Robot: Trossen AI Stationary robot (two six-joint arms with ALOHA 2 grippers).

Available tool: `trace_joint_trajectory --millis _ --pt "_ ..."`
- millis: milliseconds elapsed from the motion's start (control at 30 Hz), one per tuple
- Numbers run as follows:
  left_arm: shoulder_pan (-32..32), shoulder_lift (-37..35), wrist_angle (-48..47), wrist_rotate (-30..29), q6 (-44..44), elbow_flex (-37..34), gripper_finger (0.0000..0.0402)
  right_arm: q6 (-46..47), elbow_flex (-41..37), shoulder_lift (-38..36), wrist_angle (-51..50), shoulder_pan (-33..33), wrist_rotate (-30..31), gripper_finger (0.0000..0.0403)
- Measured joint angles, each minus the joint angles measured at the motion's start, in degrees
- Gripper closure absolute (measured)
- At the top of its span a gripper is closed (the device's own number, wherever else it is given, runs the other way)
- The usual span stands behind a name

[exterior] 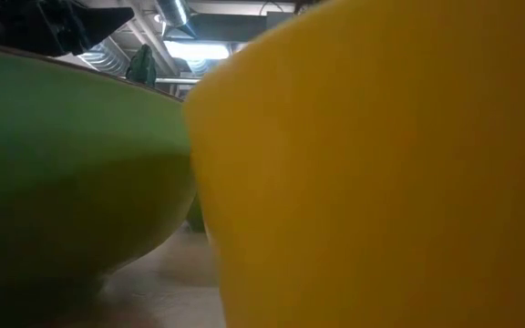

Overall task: Pick & Place Mini bowls
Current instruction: Stack the yellow bowl on the yellow bowl on the shelf

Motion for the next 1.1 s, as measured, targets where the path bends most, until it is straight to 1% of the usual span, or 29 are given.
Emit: trace_joint_trajectory --millis 300,400,500,633,767,933,1000,1100 --pt "0.0 0.0 -0.1 -0.2 -2.8 0.0 0.0394 -7.7 29.5 21.4 -24.9 -13.9 0.0 0.04" --pt "0.0 0.0 -0.1 -0.2 -4.1 0.0 0.0397 -10.3 37.2 28.3 -33.5 -18.1 0.0 0.0401" --pt "0.0 0.0 -0.1 -0.2 -4.3 0.0 0.04 -12.8 42.9 34.3 -38.3 -21.4 -2.1 0.0401" --pt "0.0 0.0 -0.4 -0.2 -5.6 0.0 0.0398 -16.2 46.7 40.6 -39.4 -23.7 -2.9 0.0401" --pt "0.0 0.0 -0.9 -0.3 -6.9 0.0 0.0393 -19.7 48.6 45.8 -39.8 -25.6 -3.7 0.0401" --pt "0.0 0.0 -1.0 -0.3 -7.3 0.0 0.0392 -24.6 49.1 50.8 -40.1 -28.8 -12.8 0.0401" --pt "0.0 0.0 -1.0 -0.3 -7.3 0.0 0.0394 -25.2 49.1 52.4 -40.1 -29.9 -14.2 0.04" --pt "0.0 0.0 -1.0 -0.4 -7.3 0.0 0.0398 -25.2 49.1 54.1 -40.0 -31.2 -14.3 0.0399"
